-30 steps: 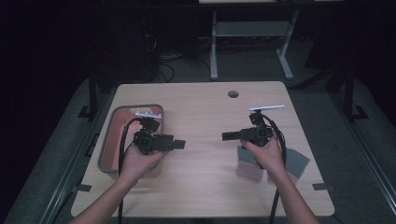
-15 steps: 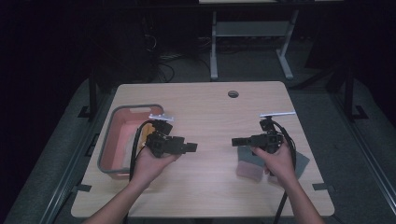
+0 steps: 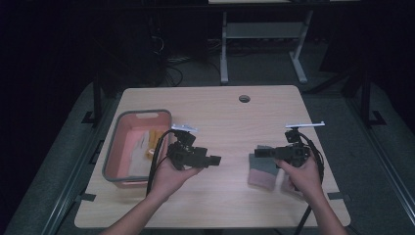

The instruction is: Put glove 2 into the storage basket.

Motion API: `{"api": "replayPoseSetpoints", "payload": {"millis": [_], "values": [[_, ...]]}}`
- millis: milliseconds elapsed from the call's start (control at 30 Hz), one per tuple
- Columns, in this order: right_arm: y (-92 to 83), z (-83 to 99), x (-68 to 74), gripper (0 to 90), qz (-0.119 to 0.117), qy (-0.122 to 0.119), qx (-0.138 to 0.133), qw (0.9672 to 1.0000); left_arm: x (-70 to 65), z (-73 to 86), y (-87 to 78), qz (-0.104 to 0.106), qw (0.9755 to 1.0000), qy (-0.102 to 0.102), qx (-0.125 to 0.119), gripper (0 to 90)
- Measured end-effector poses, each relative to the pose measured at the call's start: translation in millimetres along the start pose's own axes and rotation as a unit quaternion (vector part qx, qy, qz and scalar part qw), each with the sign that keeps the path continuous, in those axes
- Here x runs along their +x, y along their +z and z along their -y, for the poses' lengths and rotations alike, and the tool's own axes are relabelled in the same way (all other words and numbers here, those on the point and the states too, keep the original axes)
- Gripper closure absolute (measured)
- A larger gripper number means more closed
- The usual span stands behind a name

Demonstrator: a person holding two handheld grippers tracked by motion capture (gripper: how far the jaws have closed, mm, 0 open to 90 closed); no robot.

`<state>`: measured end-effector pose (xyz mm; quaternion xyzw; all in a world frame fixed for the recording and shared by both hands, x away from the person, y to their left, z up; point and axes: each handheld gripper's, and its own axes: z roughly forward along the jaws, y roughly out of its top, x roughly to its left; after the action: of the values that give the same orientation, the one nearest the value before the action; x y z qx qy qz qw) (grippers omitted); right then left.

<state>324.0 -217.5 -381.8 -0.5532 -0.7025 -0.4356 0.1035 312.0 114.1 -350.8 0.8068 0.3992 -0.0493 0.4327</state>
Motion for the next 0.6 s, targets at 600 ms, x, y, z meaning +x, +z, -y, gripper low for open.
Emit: {"api": "replayPoseSetpoints", "payload": {"millis": [600], "values": [[-26.6, 23.2, -30.1, 46.7, 0.040, 0.016, -0.019, 0.9989, -21.4, -5.4, 26.5, 0.022, 0.9996, 0.018, 0.010, 28.9]]}}
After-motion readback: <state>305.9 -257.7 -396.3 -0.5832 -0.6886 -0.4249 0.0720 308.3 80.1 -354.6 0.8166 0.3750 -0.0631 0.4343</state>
